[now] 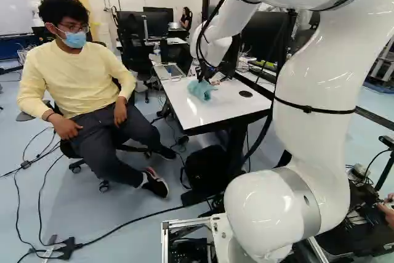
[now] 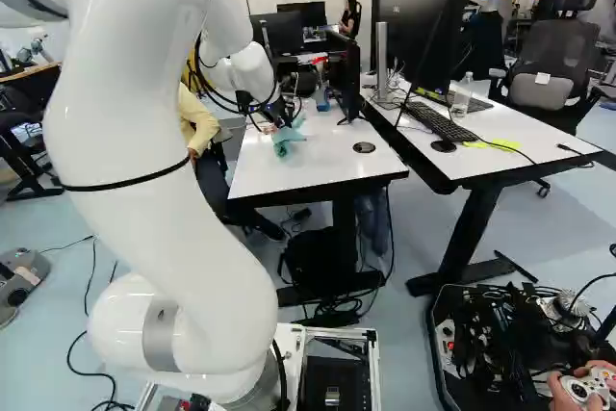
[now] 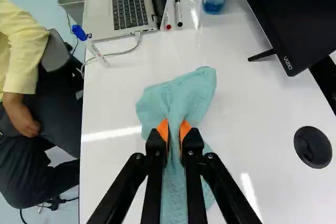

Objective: Clean the table with the green towel

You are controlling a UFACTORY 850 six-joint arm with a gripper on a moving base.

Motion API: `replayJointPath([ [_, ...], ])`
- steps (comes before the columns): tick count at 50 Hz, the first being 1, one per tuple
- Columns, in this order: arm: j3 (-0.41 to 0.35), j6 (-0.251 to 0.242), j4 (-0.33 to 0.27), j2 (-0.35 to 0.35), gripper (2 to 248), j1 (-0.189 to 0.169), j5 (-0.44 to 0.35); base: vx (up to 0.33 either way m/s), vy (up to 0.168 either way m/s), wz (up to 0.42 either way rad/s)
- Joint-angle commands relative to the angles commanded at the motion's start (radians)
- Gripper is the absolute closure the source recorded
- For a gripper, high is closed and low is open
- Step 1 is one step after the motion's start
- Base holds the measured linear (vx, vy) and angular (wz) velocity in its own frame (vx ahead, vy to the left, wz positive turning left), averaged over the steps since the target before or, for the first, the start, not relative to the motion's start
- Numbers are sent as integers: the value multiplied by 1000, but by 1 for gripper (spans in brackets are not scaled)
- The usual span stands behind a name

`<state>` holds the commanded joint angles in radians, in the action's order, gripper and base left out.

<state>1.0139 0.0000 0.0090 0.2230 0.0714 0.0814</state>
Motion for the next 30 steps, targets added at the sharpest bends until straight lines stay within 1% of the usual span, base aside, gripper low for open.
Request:
replayJointPath([
  [17, 11, 0, 0, 9, 205, 52, 0, 0, 0, 0],
  [30, 36, 0, 0, 31, 205, 90, 0, 0, 0, 0],
])
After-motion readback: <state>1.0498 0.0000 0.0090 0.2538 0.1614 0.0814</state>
